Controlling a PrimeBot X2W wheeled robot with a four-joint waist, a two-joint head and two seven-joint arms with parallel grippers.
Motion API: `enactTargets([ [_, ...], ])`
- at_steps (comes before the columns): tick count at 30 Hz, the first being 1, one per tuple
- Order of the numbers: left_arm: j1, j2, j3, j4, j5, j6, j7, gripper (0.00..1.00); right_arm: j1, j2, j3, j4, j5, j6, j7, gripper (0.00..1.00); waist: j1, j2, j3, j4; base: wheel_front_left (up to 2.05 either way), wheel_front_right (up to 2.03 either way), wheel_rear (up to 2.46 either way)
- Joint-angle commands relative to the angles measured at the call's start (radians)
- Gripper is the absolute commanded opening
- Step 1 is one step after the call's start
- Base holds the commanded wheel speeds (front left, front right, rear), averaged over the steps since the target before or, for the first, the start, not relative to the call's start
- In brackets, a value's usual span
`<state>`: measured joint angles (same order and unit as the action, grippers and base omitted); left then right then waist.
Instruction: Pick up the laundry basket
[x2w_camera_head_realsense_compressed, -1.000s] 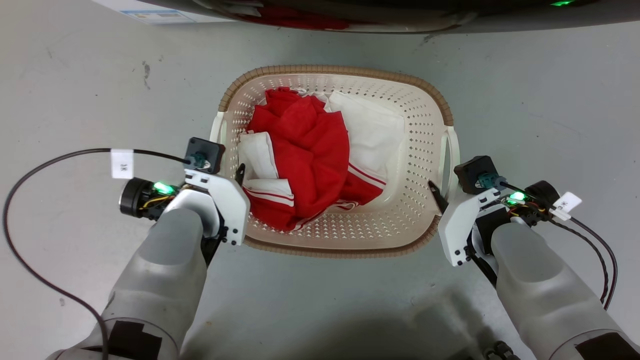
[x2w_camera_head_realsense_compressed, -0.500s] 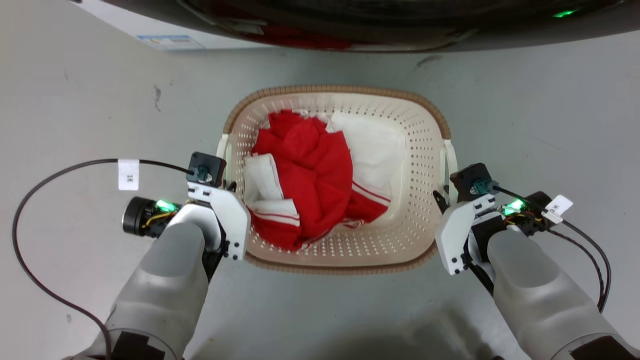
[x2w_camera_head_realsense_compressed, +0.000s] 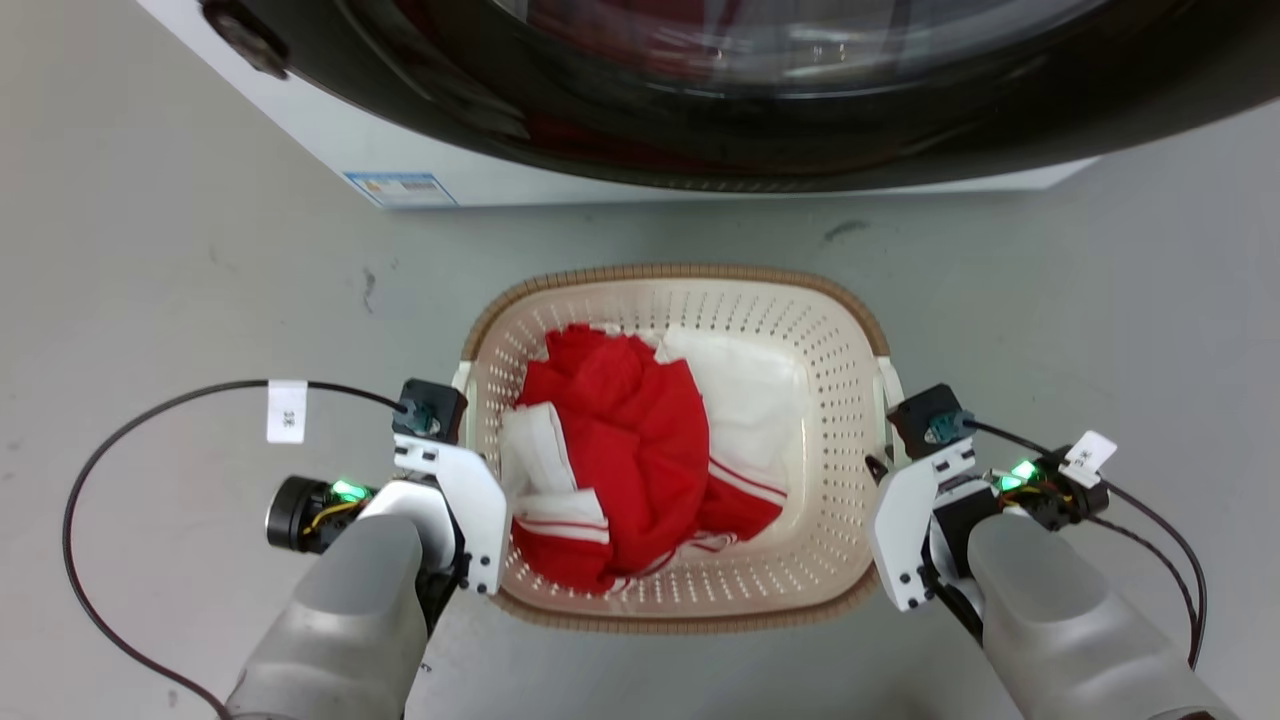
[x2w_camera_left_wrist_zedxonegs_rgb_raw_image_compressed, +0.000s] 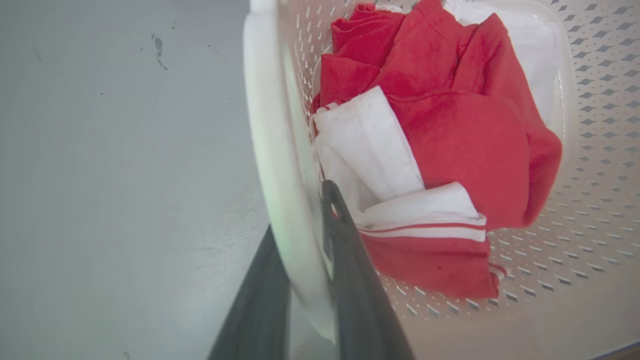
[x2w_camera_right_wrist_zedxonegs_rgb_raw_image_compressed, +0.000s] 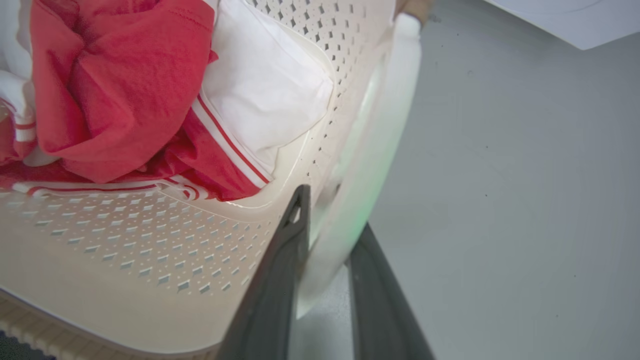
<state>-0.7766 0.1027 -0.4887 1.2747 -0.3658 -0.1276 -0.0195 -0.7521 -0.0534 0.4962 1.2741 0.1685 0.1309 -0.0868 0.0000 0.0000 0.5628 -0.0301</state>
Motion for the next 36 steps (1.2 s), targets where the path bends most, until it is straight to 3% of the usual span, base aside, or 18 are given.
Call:
enactTargets([
  [1,0.021,-0.011,-0.021,-0.009,-0.013,-0.004,0.009,0.00,0.012,0.006,0.015,-0.003,0.007,0.000,0.003,0.00,0.0000,0.0000,-0.041,0.014,0.00,0.00,0.00],
  [36,0.225,0.018,-0.294,-0.056,-0.292,-0.007,0.180,0.00,0.175,0.010,0.318,-0.016,0.265,0.000,0.196,0.00,0.0000,0.0000,-0.429,0.023,0.00,0.00,0.00],
])
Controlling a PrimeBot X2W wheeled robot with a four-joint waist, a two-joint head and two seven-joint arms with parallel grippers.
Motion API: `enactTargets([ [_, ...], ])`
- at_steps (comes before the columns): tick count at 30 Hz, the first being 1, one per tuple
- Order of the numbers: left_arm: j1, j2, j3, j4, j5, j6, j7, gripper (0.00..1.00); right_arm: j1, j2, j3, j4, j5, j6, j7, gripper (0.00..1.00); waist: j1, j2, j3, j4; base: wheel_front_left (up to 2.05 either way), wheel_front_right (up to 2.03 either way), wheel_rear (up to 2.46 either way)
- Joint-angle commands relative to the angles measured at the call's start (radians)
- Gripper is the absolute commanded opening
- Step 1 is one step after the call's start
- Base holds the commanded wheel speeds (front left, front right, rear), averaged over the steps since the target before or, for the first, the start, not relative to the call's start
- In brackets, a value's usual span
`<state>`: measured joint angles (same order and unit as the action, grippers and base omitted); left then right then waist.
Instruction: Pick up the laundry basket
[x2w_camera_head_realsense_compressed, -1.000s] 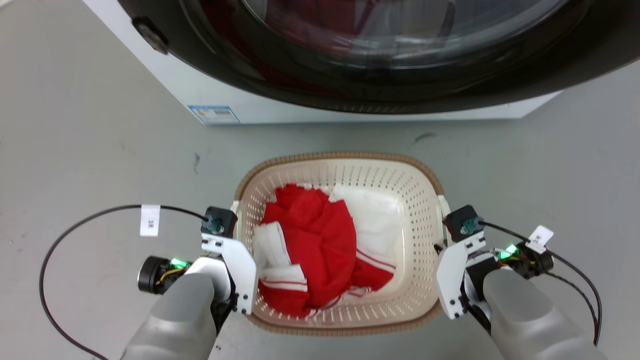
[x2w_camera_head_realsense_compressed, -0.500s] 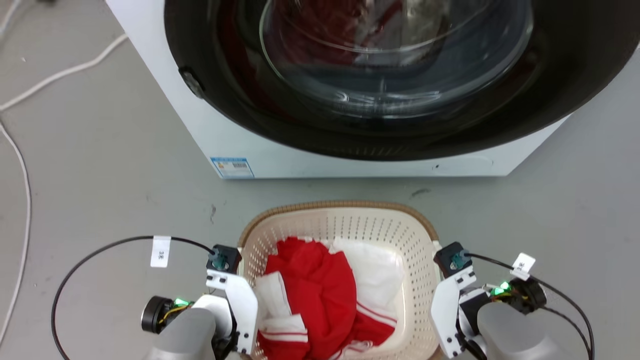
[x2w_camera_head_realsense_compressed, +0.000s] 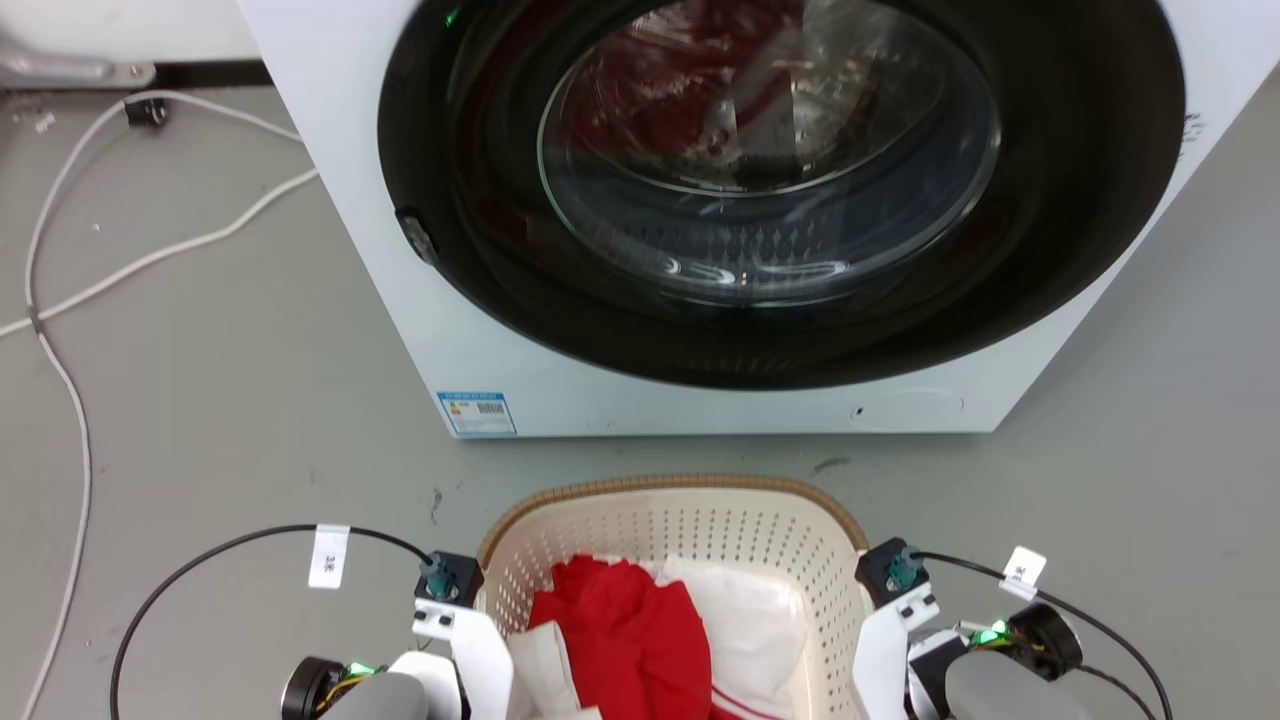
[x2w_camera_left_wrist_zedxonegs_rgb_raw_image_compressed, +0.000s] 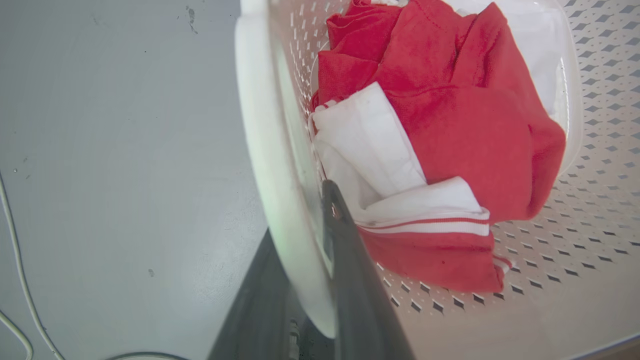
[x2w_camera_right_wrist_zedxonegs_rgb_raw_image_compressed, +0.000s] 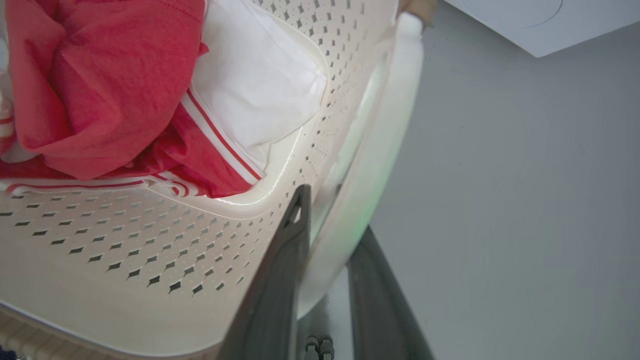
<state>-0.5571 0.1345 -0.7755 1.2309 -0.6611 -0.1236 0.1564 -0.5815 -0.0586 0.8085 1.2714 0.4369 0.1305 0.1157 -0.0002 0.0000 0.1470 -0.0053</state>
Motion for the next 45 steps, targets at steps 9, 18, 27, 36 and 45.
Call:
enactTargets([
  [9,0.059,0.000,-0.054,-0.017,-0.060,-0.011,0.030,0.00,0.054,-0.002,0.080,-0.026,0.080,0.000,0.050,0.00,0.0002,0.0000,-0.098,-0.005,0.00,0.00,0.00],
  [18,0.079,0.012,-0.092,-0.027,-0.122,-0.011,0.069,0.00,0.072,-0.019,0.151,-0.045,0.158,0.000,0.083,0.00,0.0002,0.0000,-0.142,-0.006,0.00,0.00,0.00],
  [27,0.070,0.025,-0.126,-0.032,-0.171,-0.011,0.082,0.00,0.067,-0.030,0.210,-0.052,0.223,0.000,0.106,0.00,0.0002,0.0000,-0.151,-0.007,0.00,0.00,0.00],
  [36,0.059,0.029,-0.160,-0.028,-0.202,-0.011,0.073,0.00,0.054,-0.037,0.259,-0.047,0.275,0.000,0.104,0.00,0.0002,0.0000,-0.150,-0.007,0.00,0.00,0.00],
  [45,0.050,0.030,-0.188,-0.020,-0.230,-0.010,0.062,0.00,0.045,-0.039,0.303,-0.044,0.318,0.000,0.096,0.00,0.0002,0.0000,-0.146,-0.006,0.00,0.00,0.00],
])
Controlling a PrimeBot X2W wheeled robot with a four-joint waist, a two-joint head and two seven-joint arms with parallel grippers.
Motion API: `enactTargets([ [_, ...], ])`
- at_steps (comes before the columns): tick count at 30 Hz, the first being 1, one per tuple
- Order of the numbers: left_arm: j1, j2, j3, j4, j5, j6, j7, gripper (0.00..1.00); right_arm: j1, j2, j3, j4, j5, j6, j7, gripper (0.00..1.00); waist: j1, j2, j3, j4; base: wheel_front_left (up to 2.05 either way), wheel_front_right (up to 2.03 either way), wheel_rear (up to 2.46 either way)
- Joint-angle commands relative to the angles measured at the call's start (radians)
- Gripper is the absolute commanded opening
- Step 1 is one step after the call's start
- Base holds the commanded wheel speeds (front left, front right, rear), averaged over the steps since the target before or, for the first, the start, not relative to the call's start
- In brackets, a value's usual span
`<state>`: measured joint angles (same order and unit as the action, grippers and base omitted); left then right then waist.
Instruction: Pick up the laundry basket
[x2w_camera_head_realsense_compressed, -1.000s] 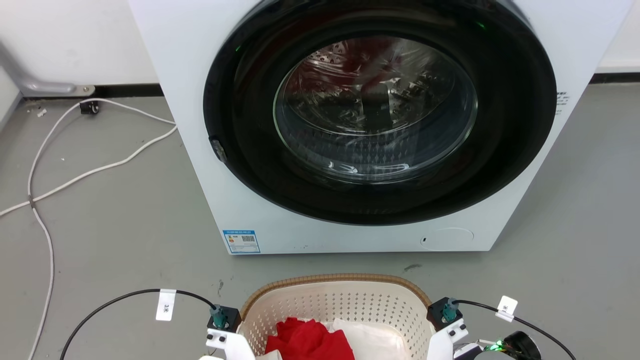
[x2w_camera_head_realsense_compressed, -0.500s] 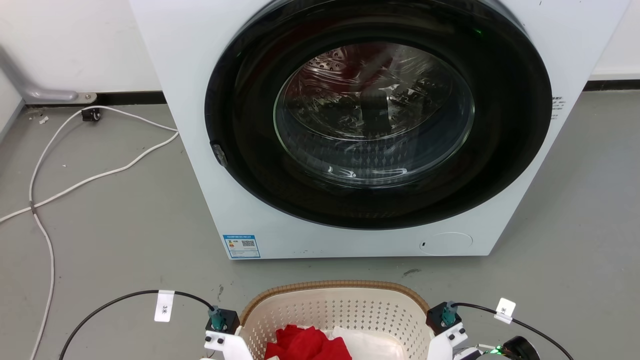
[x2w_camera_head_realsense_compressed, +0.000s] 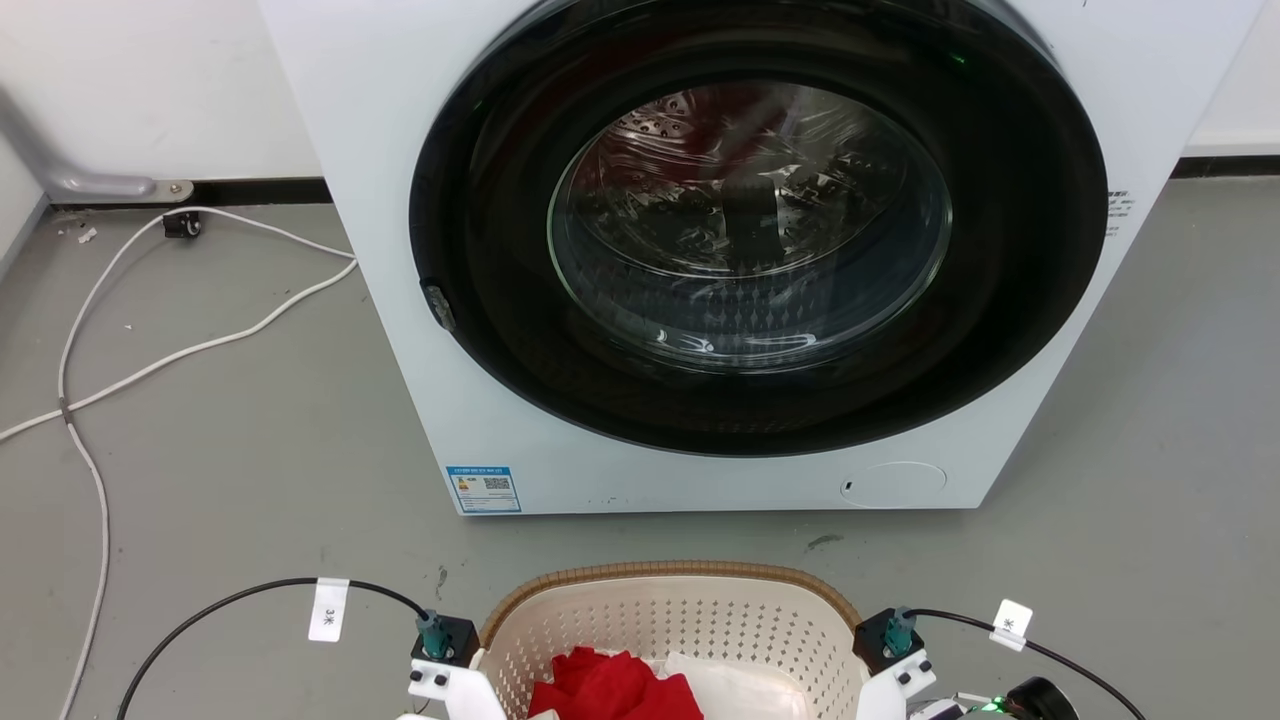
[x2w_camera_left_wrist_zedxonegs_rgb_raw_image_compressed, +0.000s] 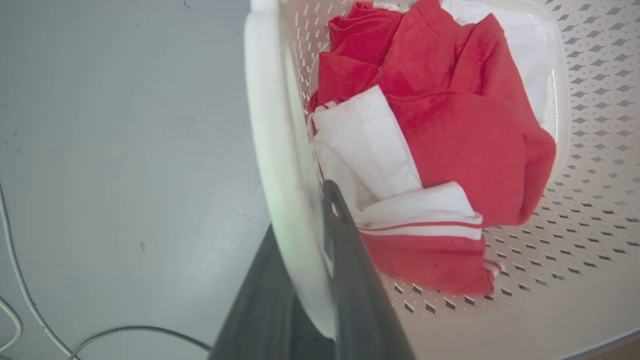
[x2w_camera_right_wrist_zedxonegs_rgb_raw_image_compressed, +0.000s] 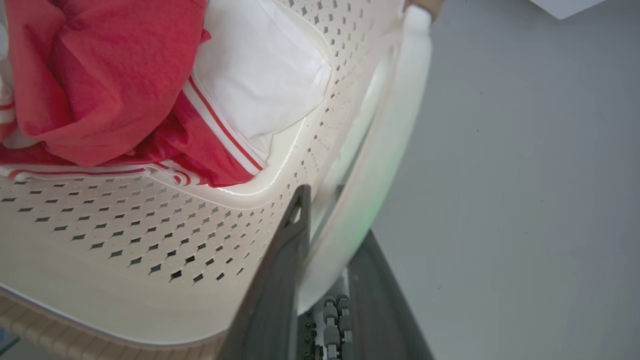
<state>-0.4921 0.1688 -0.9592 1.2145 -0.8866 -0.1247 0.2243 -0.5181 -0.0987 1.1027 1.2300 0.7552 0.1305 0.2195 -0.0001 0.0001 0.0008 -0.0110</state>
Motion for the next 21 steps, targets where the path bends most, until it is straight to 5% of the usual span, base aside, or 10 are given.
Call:
enactTargets([
  [1,-0.015,-0.004,-0.005,-0.004,-0.005,-0.009,-0.005,0.00,-0.018,0.001,0.009,-0.003,0.000,0.000,-0.007,0.00,0.0001,-0.0001,0.000,0.000,0.00,0.00,0.00],
  [21,-0.027,-0.001,-0.064,0.003,-0.059,-0.009,-0.018,0.00,-0.030,-0.001,0.088,0.007,0.080,0.000,-0.018,0.00,0.0001,-0.0001,0.006,-0.004,0.00,0.00,0.00],
])
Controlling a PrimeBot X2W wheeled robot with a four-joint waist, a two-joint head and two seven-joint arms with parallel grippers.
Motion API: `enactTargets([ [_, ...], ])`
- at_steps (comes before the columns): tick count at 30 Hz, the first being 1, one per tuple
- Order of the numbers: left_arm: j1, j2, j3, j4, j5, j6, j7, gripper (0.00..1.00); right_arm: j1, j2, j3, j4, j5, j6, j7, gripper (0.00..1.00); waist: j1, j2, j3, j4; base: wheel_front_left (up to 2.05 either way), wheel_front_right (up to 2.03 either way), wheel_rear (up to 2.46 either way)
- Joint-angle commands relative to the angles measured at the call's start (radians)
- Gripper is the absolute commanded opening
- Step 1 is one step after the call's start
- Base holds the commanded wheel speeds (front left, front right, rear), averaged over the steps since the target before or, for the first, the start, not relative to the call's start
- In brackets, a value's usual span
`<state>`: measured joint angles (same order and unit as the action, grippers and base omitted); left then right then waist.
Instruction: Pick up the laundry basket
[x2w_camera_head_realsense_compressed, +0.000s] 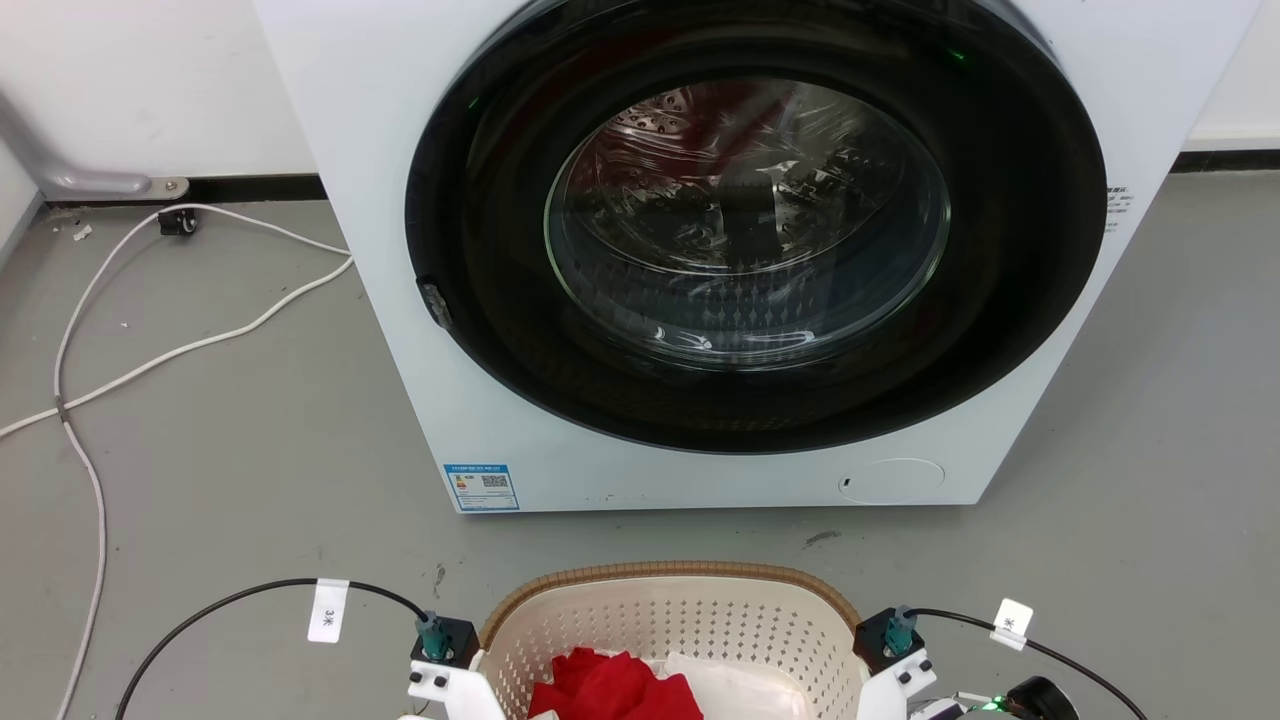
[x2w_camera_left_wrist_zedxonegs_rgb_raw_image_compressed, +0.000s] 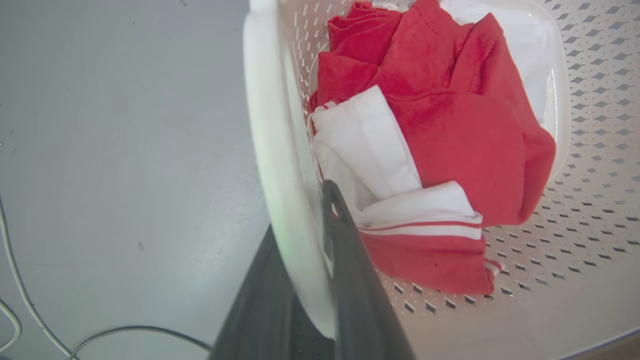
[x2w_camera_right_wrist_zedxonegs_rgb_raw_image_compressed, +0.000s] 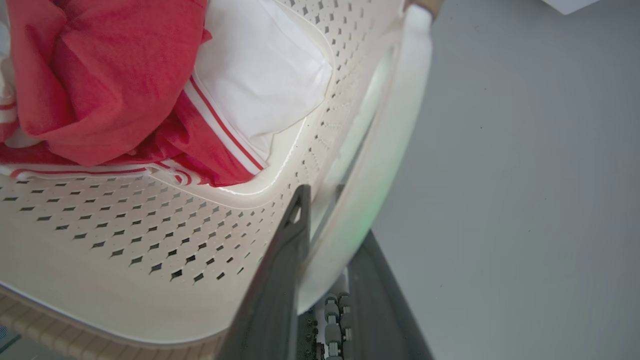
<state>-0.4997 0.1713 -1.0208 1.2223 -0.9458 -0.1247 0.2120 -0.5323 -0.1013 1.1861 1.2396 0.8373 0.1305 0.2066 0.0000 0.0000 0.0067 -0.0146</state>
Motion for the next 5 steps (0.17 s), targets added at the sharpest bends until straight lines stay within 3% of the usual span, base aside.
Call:
enactTargets([
  [1,-0.019,-0.004,-0.005,-0.005,-0.001,-0.009,-0.005,0.00,-0.016,0.002,0.007,-0.002,0.001,0.000,-0.005,0.00,0.0000,0.0000,0.000,0.000,0.00,0.00,0.00],
  [5,-0.021,-0.004,-0.016,-0.003,-0.011,-0.009,-0.007,0.00,-0.018,0.000,0.020,0.000,0.013,0.000,-0.007,0.00,0.0000,0.0000,-0.001,0.001,0.00,0.00,0.00],
])
